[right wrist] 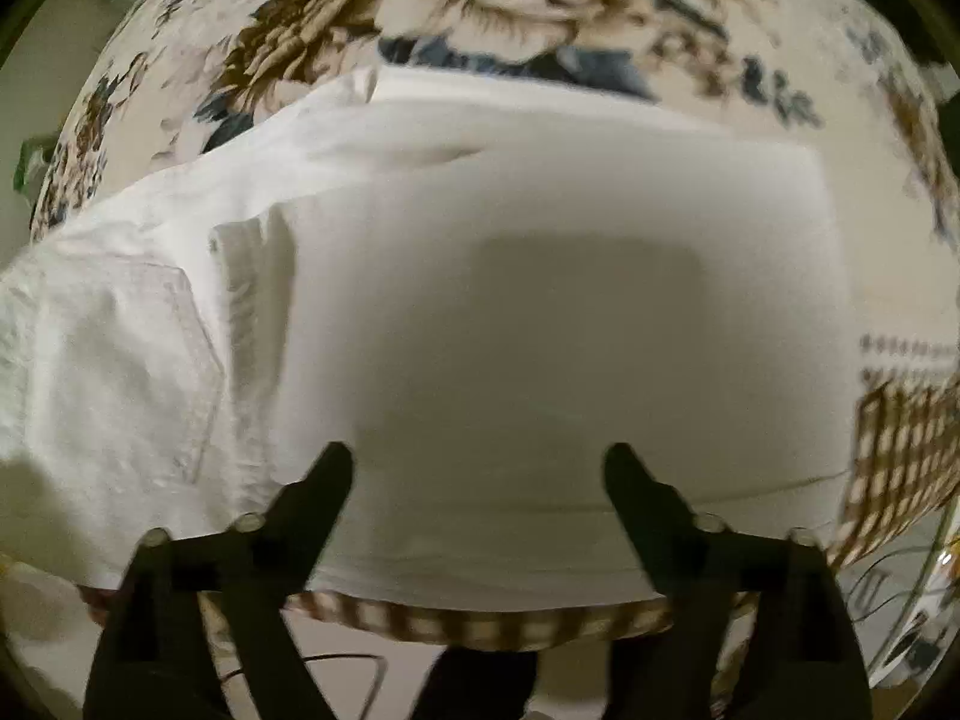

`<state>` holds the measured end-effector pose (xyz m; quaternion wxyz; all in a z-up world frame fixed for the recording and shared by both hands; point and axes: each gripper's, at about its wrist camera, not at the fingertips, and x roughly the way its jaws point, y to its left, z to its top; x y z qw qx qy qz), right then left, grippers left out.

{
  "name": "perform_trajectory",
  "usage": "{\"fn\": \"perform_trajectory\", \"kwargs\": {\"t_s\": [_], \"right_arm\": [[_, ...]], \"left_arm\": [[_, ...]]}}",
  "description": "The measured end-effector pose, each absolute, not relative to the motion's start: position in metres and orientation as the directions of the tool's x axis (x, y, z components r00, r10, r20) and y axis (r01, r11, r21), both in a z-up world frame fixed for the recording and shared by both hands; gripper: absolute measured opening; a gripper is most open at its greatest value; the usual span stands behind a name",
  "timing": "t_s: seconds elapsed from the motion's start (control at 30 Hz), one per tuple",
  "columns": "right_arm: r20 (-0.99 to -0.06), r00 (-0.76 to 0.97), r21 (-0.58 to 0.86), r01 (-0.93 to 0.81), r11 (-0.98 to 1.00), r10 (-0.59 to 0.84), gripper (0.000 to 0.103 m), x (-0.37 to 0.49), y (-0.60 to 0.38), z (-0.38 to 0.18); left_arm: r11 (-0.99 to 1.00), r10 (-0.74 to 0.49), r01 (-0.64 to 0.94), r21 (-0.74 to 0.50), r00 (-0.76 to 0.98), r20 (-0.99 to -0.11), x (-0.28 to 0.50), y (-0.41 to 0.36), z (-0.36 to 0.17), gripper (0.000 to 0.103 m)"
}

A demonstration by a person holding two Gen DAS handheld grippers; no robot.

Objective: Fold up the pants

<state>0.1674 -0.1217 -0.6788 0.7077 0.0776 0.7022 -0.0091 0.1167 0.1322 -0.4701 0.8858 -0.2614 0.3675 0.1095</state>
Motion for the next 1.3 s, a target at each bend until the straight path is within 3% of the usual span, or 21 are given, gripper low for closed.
{"fn": "perform_trajectory", "kwargs": {"t_s": [0.23, 0.5, 0.73, 0.93, 1.0, 1.03, 1.1, 1.13, 1.17, 1.3], "right_arm": [[-0.982, 0.064, 0.185, 0.091, 0.979, 0.179, 0.095, 0.155, -0.186, -0.653], [-0.976, 0.085, 0.216, 0.194, 0.957, 0.203, 0.095, 0.129, -0.341, -0.641], [-0.989, 0.028, 0.148, 0.349, 0.925, 0.147, 0.095, 0.094, -0.49, -0.665], [-0.983, 0.019, 0.174, 0.421, 0.89, 0.183, 0.095, 0.069, -0.571, -0.678], [-0.97, 0.062, 0.239, 0.422, 0.874, 0.235, 0.095, 0.066, -0.587, -0.671], [-0.957, 0.09, 0.288, 0.42, 0.861, 0.276, 0.095, 0.068, -0.593, -0.668], [-0.924, 0.135, 0.381, 0.407, 0.83, 0.358, 0.095, 0.075, -0.598, -0.664], [-0.907, 0.149, 0.42, 0.397, 0.816, 0.395, 0.095, 0.085, -0.592, -0.664], [-0.883, 0.165, 0.467, 0.383, 0.797, 0.439, 0.095, 0.094, -0.585, -0.665], [-0.801, 0.179, 0.597, 0.322, 0.735, 0.572, 0.099, 0.133, -0.546, -0.677]], "left_arm": [[0.919, 0.025, -0.287, -0.271, 0.729, -0.684, 0.111, 0.036, -0.424, 0.018], [0.95, -0.071, -0.154, -0.271, 0.739, -0.67, 0.113, -0.101, -0.415, 0.018], [0.96, -0.201, -0.028, -0.278, 0.622, -0.757, 0.125, -0.236, -0.488, 0.018], [0.991, -0.106, -0.033, -0.127, 0.364, -0.925, 0.143, -0.302, -0.576, 0.023], [0.987, -0.116, -0.058, -0.147, 0.368, -0.923, 0.141, -0.296, -0.568, 0.032], [0.982, -0.142, -0.065, -0.177, 0.36, -0.922, 0.14, -0.294, -0.561, 0.05], [0.968, -0.202, -0.071, -0.241, 0.346, -0.916, 0.139, -0.286, -0.548, 0.072], [0.971, -0.182, -0.081, -0.223, 0.352, -0.918, 0.136, -0.282, -0.54, 0.089], [0.979, -0.143, -0.086, -0.186, 0.363, -0.921, 0.134, -0.281, -0.531, 0.093], [0.993, 0.022, -0.116, -0.024, 0.38, -0.925, 0.147, -0.25, -0.507, 0.093]]}}
